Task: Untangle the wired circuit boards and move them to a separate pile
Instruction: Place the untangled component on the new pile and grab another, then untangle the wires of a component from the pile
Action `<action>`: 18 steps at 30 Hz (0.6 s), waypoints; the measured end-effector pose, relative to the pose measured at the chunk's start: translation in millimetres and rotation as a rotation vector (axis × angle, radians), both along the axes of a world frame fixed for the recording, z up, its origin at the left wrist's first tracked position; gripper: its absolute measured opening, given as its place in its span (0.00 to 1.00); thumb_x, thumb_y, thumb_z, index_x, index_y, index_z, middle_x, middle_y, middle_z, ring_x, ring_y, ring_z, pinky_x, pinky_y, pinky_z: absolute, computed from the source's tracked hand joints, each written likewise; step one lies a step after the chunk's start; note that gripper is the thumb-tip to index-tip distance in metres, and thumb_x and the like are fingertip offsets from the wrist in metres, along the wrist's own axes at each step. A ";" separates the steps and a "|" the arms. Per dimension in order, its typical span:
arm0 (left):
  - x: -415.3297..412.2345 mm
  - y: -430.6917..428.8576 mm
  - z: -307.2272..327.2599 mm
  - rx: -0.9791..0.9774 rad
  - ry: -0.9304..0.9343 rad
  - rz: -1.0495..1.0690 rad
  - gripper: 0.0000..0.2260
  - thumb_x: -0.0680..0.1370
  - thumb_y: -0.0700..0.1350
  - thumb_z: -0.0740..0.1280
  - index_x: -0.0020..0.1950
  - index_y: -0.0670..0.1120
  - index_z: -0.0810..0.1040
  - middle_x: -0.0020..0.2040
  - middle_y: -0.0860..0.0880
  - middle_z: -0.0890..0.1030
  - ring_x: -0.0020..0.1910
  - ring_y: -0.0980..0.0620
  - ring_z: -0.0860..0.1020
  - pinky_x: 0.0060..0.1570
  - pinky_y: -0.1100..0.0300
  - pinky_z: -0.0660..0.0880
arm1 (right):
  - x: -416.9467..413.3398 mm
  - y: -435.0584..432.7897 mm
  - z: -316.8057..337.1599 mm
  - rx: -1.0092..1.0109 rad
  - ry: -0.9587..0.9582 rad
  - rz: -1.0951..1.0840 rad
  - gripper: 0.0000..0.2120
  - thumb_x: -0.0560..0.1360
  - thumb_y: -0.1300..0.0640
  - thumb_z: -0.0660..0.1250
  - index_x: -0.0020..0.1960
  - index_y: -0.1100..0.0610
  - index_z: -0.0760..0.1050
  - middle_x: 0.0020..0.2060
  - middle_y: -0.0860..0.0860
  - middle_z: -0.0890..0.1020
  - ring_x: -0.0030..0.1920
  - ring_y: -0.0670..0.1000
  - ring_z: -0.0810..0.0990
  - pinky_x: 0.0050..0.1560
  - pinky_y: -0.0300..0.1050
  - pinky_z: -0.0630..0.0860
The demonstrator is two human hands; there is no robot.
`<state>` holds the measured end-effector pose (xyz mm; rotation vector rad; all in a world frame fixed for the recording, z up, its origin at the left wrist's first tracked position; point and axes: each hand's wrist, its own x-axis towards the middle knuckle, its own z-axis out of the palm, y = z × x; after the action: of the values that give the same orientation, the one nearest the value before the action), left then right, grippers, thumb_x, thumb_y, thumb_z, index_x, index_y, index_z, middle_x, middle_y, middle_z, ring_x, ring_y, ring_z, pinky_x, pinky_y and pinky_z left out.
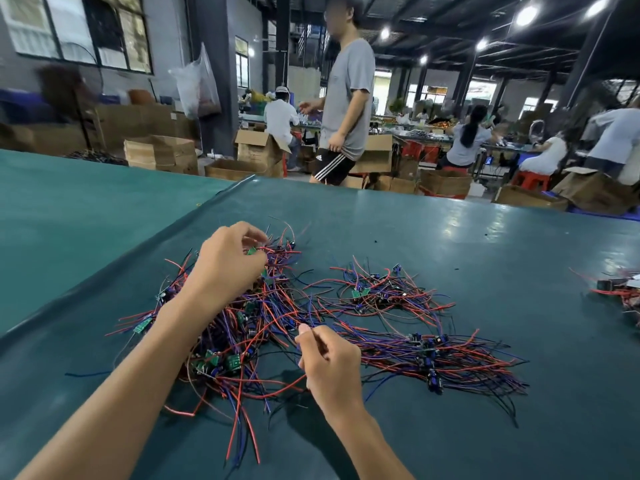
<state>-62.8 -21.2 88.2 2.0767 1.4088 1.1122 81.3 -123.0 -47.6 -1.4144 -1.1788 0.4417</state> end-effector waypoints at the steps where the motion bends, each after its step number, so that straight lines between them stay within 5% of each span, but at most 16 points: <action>1: -3.0 -7.4 -1.8 -0.005 -0.103 -0.007 0.12 0.76 0.39 0.69 0.56 0.52 0.82 0.54 0.51 0.82 0.48 0.56 0.80 0.50 0.59 0.73 | -0.2 0.7 0.4 -0.005 0.017 0.002 0.21 0.81 0.51 0.66 0.36 0.65 0.75 0.28 0.61 0.77 0.27 0.62 0.73 0.25 0.55 0.68; 5: -9.9 -35.7 -13.4 -0.312 -0.669 -0.237 0.13 0.77 0.33 0.71 0.58 0.47 0.82 0.52 0.45 0.79 0.50 0.48 0.83 0.56 0.48 0.82 | -0.4 2.6 3.2 -0.026 0.140 0.023 0.18 0.80 0.52 0.67 0.37 0.63 0.78 0.27 0.60 0.78 0.22 0.53 0.72 0.25 0.48 0.68; 8: -7.0 -50.8 -23.9 -0.530 -0.995 -0.396 0.15 0.76 0.29 0.67 0.62 0.37 0.79 0.49 0.41 0.78 0.52 0.42 0.83 0.54 0.49 0.82 | 1.4 2.6 6.8 0.003 0.267 0.053 0.15 0.80 0.55 0.67 0.36 0.56 0.81 0.25 0.54 0.78 0.20 0.52 0.69 0.25 0.45 0.67; 13: 2.3 -67.0 -36.3 -0.635 -1.092 -0.464 0.16 0.74 0.30 0.68 0.62 0.35 0.79 0.49 0.39 0.79 0.50 0.41 0.84 0.55 0.49 0.81 | 3.0 2.9 6.9 0.060 0.391 0.104 0.12 0.80 0.60 0.68 0.39 0.58 0.81 0.25 0.53 0.77 0.19 0.50 0.67 0.25 0.40 0.65; 18: 7.5 -76.0 -46.7 -0.638 -1.047 -0.514 0.17 0.74 0.31 0.67 0.63 0.35 0.78 0.62 0.27 0.76 0.56 0.37 0.83 0.55 0.53 0.82 | 8.2 1.2 12.3 0.108 0.655 0.291 0.07 0.73 0.57 0.69 0.47 0.56 0.85 0.30 0.55 0.78 0.20 0.49 0.69 0.21 0.34 0.60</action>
<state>-55.3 -97.2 41.6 1.0028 0.5339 1.0569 89.5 -121.8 -35.3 -0.8938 -0.8453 0.9487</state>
